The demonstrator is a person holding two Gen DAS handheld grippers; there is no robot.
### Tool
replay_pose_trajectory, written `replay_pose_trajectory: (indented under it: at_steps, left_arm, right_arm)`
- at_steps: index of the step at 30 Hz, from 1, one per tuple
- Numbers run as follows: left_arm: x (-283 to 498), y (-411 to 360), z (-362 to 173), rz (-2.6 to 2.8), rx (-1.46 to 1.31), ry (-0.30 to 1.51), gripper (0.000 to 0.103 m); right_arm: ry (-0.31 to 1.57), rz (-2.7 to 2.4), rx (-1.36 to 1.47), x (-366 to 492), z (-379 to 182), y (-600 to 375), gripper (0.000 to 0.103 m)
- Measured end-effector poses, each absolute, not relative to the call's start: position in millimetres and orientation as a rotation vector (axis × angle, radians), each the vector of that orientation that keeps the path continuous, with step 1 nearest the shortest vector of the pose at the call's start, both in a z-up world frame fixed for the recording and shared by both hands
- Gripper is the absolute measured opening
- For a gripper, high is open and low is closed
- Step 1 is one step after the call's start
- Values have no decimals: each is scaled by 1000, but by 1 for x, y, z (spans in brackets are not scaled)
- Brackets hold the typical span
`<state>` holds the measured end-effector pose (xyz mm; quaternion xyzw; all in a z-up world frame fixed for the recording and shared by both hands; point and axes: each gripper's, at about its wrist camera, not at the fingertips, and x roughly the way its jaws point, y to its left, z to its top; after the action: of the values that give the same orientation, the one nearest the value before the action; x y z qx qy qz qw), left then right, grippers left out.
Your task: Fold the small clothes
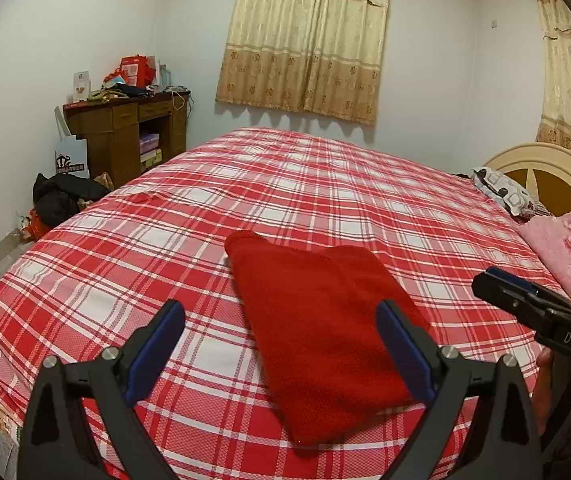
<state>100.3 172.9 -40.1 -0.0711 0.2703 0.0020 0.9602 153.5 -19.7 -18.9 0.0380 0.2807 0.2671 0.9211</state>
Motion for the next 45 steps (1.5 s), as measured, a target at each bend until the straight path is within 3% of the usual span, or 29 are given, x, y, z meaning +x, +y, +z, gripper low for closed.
replay_pose_trajectory:
  at_steps: [45]
  left_arm:
    - [103,175,-47,5,-157,557,103]
  right_arm:
    - [584,580,77,148,-23,-15,69]
